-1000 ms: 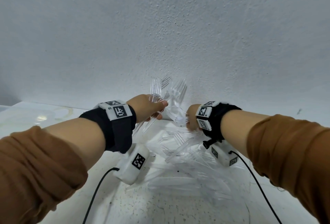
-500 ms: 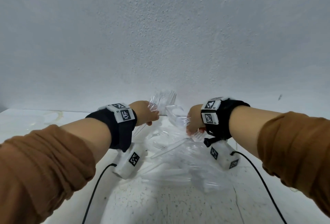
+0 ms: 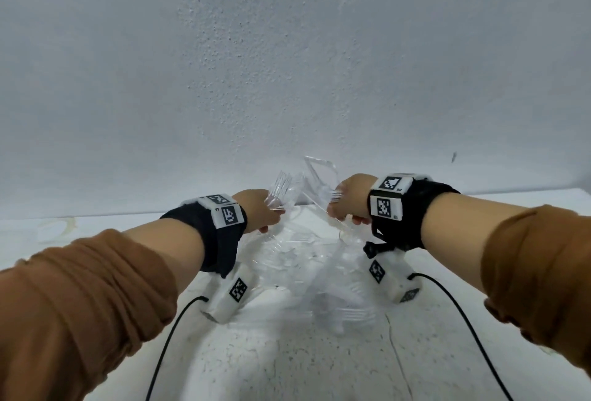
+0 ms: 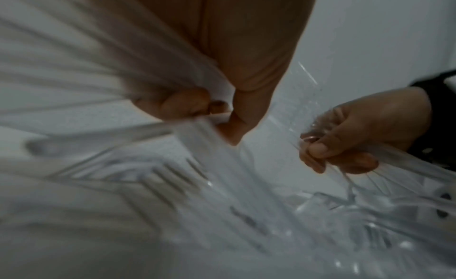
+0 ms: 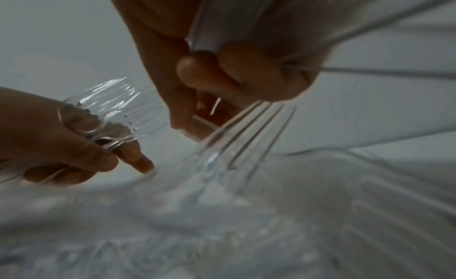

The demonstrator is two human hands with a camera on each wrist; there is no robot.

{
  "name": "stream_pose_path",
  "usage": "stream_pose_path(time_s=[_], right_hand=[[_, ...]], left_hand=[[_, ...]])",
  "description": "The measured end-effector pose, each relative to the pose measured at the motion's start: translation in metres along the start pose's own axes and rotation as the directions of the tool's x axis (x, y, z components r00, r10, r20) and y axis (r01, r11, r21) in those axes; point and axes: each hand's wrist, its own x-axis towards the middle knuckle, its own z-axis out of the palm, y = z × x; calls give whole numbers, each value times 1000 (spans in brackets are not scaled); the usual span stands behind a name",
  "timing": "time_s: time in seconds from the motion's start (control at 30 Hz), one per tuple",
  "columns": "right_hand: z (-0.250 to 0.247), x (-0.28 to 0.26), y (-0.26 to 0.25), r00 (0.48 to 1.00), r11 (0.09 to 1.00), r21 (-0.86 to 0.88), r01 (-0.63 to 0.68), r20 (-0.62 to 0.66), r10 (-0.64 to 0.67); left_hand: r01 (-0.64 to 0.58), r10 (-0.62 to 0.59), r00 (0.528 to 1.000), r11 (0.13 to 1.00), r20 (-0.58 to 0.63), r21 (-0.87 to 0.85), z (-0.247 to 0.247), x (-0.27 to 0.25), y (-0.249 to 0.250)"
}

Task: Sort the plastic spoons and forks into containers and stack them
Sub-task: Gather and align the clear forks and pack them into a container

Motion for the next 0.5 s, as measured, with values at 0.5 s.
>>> stream_pose_path(time_s=[0.5], right_hand=[[-16,-37,32,969,902,418,106,-248,1]], left_hand=[[-149,77,980,892,181,427,12,4,33]])
